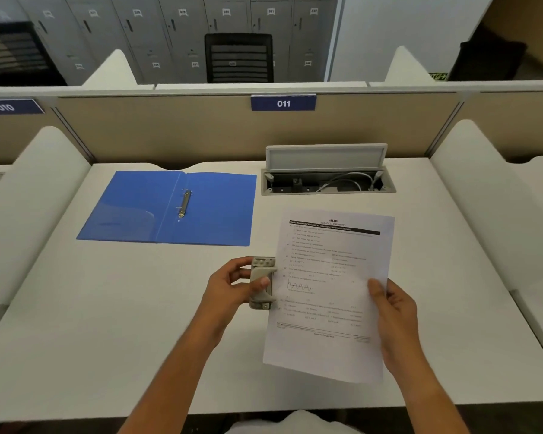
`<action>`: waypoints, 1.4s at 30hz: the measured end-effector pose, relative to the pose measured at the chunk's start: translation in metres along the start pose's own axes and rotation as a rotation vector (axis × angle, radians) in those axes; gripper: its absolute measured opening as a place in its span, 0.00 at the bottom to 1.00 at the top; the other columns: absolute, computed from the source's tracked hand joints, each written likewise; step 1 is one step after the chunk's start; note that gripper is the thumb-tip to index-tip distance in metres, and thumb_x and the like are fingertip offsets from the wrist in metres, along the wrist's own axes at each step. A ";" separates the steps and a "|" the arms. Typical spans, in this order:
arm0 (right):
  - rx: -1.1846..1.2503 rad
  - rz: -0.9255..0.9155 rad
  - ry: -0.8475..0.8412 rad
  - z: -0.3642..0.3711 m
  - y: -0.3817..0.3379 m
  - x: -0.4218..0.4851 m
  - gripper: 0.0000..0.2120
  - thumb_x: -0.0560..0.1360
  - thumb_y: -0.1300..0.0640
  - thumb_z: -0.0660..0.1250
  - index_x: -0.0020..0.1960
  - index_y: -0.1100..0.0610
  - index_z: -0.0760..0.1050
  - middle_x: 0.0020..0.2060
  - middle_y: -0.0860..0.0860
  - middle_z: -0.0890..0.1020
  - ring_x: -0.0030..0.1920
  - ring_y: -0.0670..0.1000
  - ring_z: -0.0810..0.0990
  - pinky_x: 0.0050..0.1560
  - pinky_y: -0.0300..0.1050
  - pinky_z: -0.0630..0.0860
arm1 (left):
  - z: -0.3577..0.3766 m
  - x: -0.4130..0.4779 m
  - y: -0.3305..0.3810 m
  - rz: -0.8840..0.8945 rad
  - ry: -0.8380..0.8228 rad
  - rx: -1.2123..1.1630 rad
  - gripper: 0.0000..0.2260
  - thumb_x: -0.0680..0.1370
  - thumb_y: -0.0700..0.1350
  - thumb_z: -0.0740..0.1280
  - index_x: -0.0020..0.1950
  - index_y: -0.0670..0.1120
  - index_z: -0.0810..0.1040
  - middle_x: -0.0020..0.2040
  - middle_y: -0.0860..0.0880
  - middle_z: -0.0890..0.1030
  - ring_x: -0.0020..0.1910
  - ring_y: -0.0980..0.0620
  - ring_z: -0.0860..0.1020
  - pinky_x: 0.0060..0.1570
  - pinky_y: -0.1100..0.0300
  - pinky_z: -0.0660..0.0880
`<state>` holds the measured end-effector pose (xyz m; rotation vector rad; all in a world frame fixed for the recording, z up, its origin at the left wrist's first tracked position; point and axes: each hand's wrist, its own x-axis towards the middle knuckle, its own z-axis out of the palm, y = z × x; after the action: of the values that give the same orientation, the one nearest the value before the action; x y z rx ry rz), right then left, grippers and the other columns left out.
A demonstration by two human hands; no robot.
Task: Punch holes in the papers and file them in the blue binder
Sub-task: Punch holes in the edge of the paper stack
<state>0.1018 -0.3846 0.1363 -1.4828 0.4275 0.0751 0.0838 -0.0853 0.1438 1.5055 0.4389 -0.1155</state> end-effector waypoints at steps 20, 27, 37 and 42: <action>-0.050 -0.040 -0.123 0.031 -0.005 0.002 0.11 0.85 0.51 0.67 0.57 0.56 0.85 0.52 0.55 0.90 0.51 0.59 0.88 0.53 0.57 0.87 | -0.017 -0.008 0.005 -0.028 0.067 0.017 0.23 0.71 0.53 0.81 0.65 0.54 0.83 0.55 0.53 0.89 0.55 0.48 0.87 0.56 0.45 0.86; -0.038 -0.033 -0.129 0.034 -0.004 0.001 0.11 0.85 0.51 0.67 0.58 0.55 0.85 0.53 0.56 0.89 0.51 0.57 0.88 0.53 0.55 0.85 | -0.016 -0.012 0.007 -0.062 0.030 -0.050 0.23 0.69 0.52 0.80 0.64 0.52 0.84 0.55 0.50 0.89 0.54 0.47 0.88 0.56 0.47 0.85; -0.070 -0.033 -0.112 0.032 0.002 0.004 0.11 0.85 0.50 0.67 0.55 0.54 0.85 0.51 0.56 0.89 0.48 0.55 0.85 0.52 0.54 0.82 | -0.017 -0.013 0.013 -0.168 -0.069 -0.108 0.18 0.77 0.46 0.76 0.65 0.46 0.79 0.53 0.43 0.90 0.50 0.41 0.89 0.45 0.53 0.87; -0.072 -0.029 -0.110 0.034 0.004 0.006 0.11 0.85 0.50 0.67 0.56 0.54 0.85 0.52 0.56 0.89 0.49 0.58 0.86 0.52 0.56 0.83 | -0.021 -0.010 0.016 -0.174 -0.065 -0.088 0.19 0.77 0.46 0.77 0.66 0.46 0.79 0.53 0.44 0.90 0.51 0.42 0.89 0.46 0.53 0.87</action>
<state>0.1139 -0.3520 0.1313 -1.5476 0.3171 0.1492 0.0757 -0.0653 0.1621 1.3723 0.5157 -0.2781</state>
